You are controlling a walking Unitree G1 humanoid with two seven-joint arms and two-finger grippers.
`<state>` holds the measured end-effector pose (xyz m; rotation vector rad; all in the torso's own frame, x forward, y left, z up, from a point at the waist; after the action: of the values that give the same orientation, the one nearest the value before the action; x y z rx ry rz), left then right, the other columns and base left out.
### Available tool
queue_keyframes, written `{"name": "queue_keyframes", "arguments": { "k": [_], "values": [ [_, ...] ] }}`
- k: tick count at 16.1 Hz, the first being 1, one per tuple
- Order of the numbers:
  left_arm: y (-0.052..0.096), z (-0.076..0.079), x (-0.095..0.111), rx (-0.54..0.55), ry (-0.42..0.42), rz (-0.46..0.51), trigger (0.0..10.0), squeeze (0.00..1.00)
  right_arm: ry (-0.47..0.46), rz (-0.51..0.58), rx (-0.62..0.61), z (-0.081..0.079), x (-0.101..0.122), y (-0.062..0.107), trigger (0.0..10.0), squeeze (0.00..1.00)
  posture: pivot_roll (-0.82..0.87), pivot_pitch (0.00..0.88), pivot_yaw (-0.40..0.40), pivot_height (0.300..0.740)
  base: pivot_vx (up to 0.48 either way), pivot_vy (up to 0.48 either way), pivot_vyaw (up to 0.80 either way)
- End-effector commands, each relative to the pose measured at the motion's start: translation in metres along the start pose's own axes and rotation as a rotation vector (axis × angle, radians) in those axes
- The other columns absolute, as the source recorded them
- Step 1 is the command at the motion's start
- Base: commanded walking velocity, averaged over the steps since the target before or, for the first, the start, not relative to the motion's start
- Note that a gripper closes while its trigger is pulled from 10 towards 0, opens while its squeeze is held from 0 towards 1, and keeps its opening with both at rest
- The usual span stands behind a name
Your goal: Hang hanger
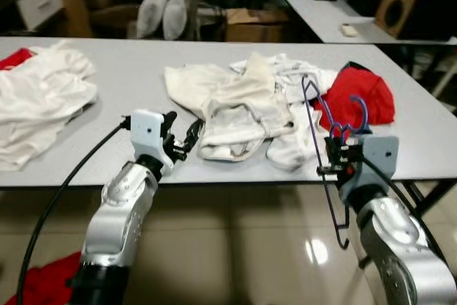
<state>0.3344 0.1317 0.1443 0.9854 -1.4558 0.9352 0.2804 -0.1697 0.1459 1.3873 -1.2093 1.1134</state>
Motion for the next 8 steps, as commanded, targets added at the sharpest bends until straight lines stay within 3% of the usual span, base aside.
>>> {"name": "queue_keyframes", "arguments": {
  "k": [1, 3, 5, 7, 8],
  "values": [
    [-0.005, 0.004, 0.004, -0.007, -0.059, 0.002, 10.0, 0.03, 0.008, -0.005, -0.031, 0.007, -0.002, 0.002, 10.0, 0.00, -0.16, 0.000, 0.016, 0.740, 0.000, -0.480, -0.80],
    [-0.006, 0.010, 0.003, -0.028, -0.052, -0.001, 10.0, 0.04, 0.010, -0.006, -0.050, 0.012, -0.002, 0.004, 10.0, 0.00, -0.16, 0.000, 0.019, 0.740, 0.000, -0.480, -0.80],
    [-0.006, 0.012, 0.001, -0.031, -0.037, -0.007, 10.0, 0.04, 0.018, -0.007, -0.054, 0.013, -0.002, 0.005, 10.0, 0.00, -0.17, 0.000, 0.019, 0.740, 0.000, -0.480, 0.00],
    [-0.005, 0.012, -0.005, -0.008, -0.012, -0.026, 10.0, 0.02, 0.051, -0.004, -0.051, 0.016, 0.000, 0.005, 10.0, 0.00, -0.18, 0.000, 0.011, 0.740, 0.000, 0.000, 0.00],
    [-0.004, 0.013, -0.010, -0.005, -0.015, -0.049, 10.0, 0.02, 0.055, -0.003, -0.053, 0.019, 0.002, 0.006, 10.0, 0.00, -0.18, 0.000, 0.009, 0.740, 0.000, 0.000, -0.80]
  ]
}}
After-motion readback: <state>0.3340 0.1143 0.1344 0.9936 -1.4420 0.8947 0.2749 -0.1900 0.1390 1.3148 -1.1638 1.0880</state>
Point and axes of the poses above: a point about 5 cm out from each wrist's last joint towards the gripper, its own y axis pointing back from the gripper into the wrist, its own x axis along the axis of the wrist's last joint, z = x × y, the point moved 4 cm from there along -y, pointing out of the wrist towards the gripper, and after that the axes turned 8 degrees about -y, right-handed, at the moved point
